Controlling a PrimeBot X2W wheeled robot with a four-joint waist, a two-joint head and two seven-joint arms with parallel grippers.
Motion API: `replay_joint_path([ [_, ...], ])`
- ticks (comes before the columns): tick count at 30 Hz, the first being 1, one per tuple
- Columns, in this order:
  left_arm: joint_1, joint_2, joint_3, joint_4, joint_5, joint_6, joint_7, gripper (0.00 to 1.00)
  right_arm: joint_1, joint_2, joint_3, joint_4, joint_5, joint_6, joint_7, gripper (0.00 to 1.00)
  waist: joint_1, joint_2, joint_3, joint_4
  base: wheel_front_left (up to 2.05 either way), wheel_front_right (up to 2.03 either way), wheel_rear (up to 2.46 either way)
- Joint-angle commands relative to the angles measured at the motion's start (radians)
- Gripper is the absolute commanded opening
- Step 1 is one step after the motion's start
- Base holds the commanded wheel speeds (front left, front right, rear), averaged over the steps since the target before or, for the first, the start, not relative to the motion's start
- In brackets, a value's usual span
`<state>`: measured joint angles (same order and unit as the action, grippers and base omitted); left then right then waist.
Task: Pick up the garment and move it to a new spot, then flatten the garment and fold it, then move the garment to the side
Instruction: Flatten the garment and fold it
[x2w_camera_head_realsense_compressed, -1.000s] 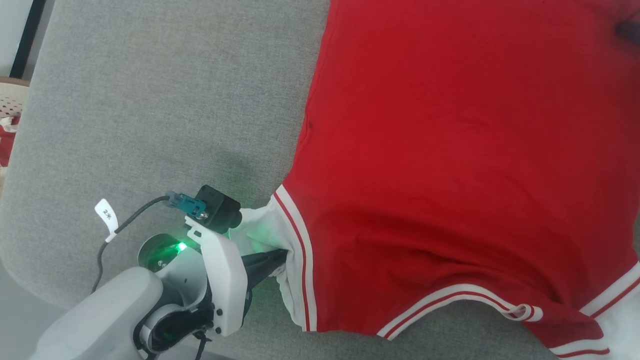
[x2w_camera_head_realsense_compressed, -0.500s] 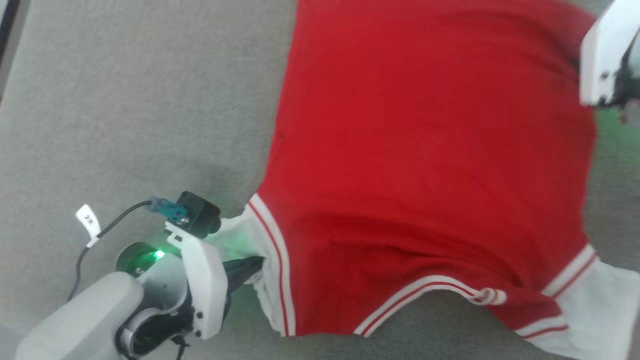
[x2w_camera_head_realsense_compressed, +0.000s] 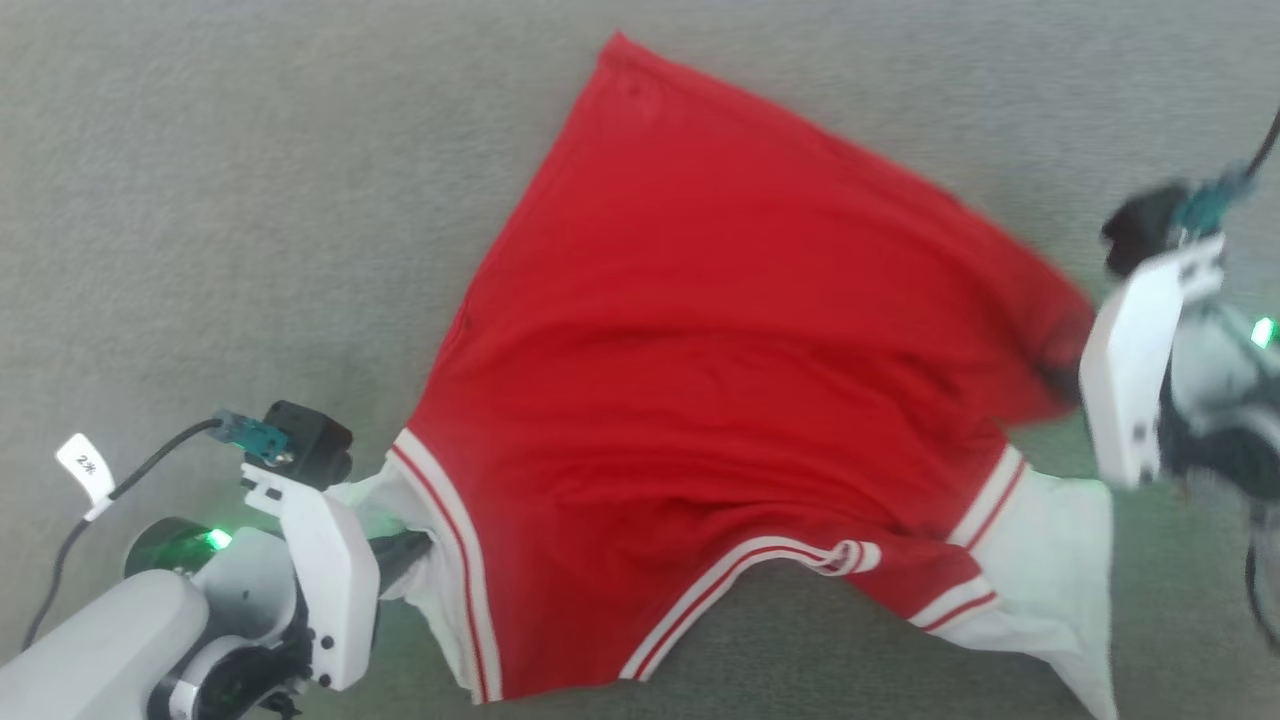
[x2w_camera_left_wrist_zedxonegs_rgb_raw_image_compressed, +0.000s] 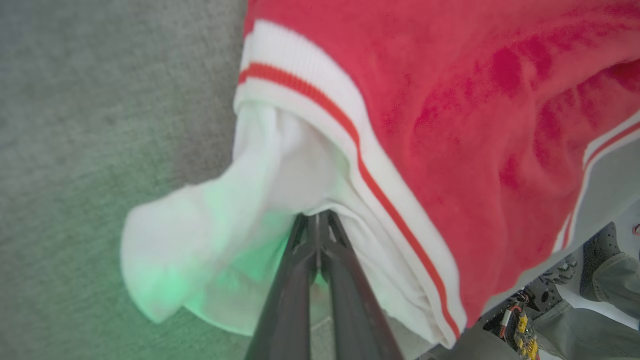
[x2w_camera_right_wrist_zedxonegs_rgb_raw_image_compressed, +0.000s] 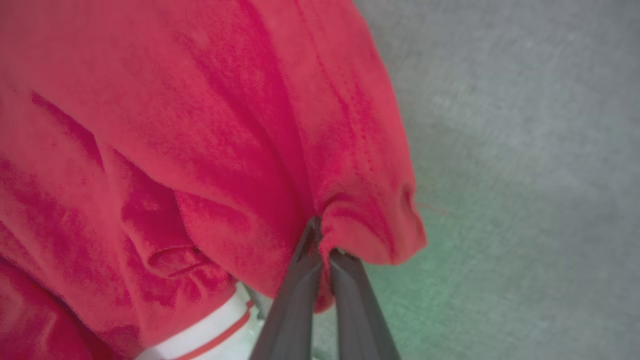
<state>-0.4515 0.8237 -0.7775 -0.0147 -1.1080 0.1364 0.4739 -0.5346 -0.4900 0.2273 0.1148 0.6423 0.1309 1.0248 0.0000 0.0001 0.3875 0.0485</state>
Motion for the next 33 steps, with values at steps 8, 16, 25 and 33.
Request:
replay_joint_path([
  [8, 0.015, 0.017, 0.011, -0.029, -0.004, 0.03, 0.008, 0.0, 0.294, 0.067, -0.103, -0.201, -0.02, 0.0, 0.022, 0.0, 0.0, -0.0001, -0.024, -0.057, 0.0, 0.0, 0.0],
  [16, 0.017, 0.021, 0.01, -0.032, -0.007, 0.03, 0.009, 0.0, 0.38, 0.151, -0.114, -0.107, -0.103, -0.001, -0.131, 0.47, 0.0, -0.0001, -0.022, -0.068, 0.0, 0.0, 0.0],
  [25, 0.032, 0.018, 0.002, -0.029, -0.009, 0.031, 0.001, 0.0, 0.368, 0.134, -0.1, -0.026, -0.108, -0.008, -0.228, 1.0, 0.0, -0.0001, -0.043, -0.064, 0.0, 0.0, 0.0],
  [33, 0.046, 0.02, -0.001, -0.048, -0.008, 0.042, -0.006, 0.0, 0.387, 0.123, -0.151, -0.244, -0.108, 0.0, -0.235, 1.0, 0.0, -0.0001, -0.059, -0.058, 0.0, 0.0, 0.0],
])
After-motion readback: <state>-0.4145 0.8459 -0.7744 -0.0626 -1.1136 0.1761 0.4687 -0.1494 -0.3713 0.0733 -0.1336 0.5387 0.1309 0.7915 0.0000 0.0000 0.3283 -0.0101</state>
